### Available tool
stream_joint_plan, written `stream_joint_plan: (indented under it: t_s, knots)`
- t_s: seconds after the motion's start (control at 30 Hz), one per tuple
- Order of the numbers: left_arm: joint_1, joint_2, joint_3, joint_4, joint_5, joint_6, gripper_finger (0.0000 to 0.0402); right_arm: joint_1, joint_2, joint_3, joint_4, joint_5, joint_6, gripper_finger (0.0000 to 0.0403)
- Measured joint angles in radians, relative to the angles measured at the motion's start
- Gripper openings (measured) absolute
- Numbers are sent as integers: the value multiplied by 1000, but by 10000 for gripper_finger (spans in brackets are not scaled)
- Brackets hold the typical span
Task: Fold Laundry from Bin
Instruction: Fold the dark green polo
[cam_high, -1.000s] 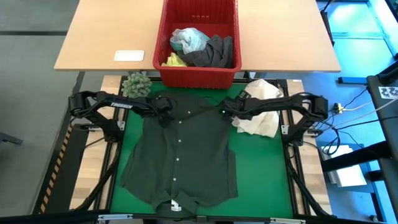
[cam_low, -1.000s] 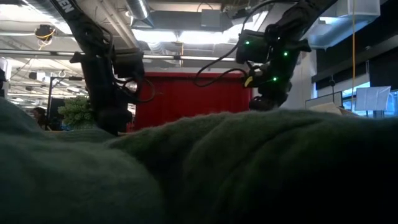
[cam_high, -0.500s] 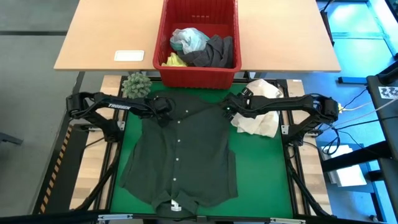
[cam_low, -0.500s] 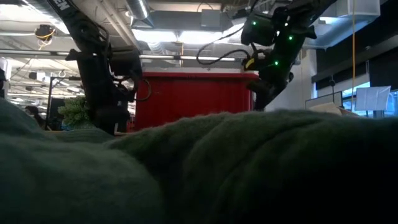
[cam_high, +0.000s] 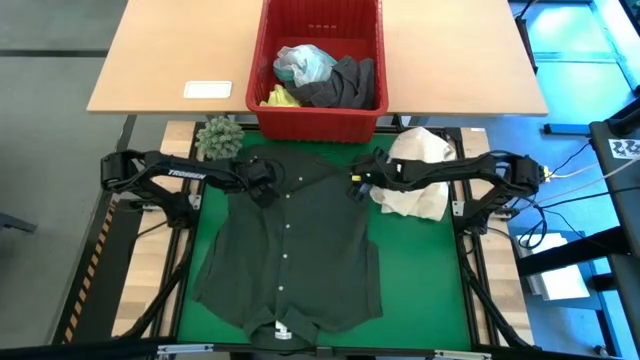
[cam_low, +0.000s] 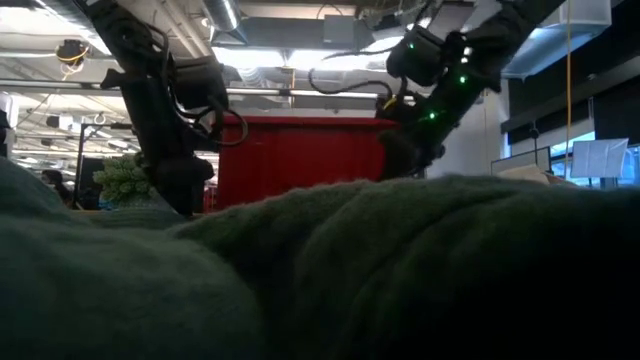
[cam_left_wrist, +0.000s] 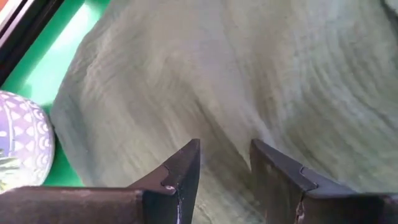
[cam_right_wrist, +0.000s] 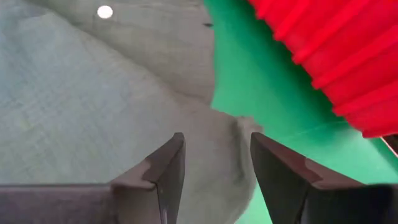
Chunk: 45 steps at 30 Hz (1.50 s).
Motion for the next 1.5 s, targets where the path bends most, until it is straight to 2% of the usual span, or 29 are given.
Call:
stream_joint_plan:
  t_s: [0.13,0.27,0.4,0.73,0.9,1.0,1.13,1.5]
  knots:
    - [-11,0,1,12,-3,-6,135,-46,16,-62,102,-20,15,175]
    - [-25,0,1,16,-3,-19,135,-87,59,-95,183,-65,25,145]
    - [-45,-1,2,20,-3,-28,135,-114,119,-97,206,-67,24,112]
    - [-56,-1,2,13,-7,-28,135,-152,130,-97,154,59,102,50]
    - [-57,-1,2,11,-5,-26,135,-152,92,-97,142,69,131,47]
    - [-57,-1,2,11,-3,-25,135,-152,53,-97,136,27,133,47]
    - [-57,-7,2,36,54,17,135,-152,-12,-97,98,-34,133,47]
    - [-59,-27,4,97,50,28,135,-151,-146,-97,-31,-76,112,47]
